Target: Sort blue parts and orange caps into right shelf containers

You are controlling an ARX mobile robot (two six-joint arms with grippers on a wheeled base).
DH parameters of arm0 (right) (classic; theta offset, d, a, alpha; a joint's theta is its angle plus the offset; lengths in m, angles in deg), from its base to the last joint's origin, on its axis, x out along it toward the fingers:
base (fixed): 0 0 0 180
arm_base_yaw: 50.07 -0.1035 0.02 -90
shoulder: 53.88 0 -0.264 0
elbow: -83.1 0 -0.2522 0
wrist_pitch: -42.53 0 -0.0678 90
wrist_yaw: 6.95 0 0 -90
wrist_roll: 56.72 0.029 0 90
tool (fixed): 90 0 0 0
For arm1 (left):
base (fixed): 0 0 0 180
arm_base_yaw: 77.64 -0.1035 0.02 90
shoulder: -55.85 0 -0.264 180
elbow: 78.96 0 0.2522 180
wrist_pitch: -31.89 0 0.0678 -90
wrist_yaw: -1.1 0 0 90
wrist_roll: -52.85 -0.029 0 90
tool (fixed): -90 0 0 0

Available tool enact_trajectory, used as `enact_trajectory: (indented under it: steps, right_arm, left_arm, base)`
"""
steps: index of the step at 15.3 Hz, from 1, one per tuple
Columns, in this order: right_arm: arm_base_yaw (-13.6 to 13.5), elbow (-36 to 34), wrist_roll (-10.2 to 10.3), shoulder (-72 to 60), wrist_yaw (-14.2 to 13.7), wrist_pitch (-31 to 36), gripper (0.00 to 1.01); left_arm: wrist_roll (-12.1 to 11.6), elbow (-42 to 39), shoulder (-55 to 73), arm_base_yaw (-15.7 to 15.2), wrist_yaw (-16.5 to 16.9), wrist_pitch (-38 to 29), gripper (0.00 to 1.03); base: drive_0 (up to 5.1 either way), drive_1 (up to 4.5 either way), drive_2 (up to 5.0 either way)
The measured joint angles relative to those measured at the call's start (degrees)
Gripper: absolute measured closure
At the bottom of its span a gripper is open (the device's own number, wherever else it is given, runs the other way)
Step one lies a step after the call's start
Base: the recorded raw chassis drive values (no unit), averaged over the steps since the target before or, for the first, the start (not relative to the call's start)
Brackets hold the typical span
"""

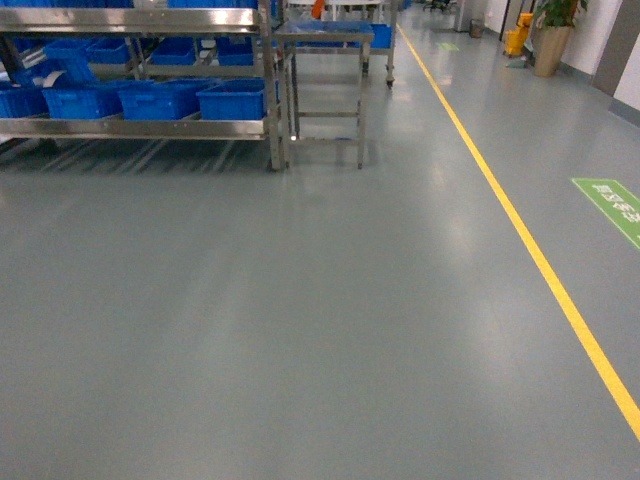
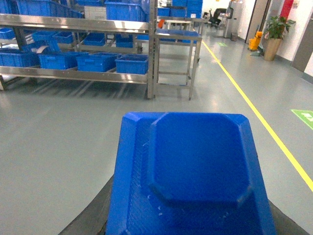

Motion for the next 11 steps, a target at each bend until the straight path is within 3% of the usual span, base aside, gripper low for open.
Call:
enact_trajectory:
  steps: [11]
  right_arm:
    - [0.0, 0.0, 0.0, 0.0, 0.0, 0.2, 0.57]
  left_arm:
    - [0.0, 0.0, 0.0, 0.0, 0.0, 0.0, 0.61]
  base:
    - [0.0, 4.22, -4.1]
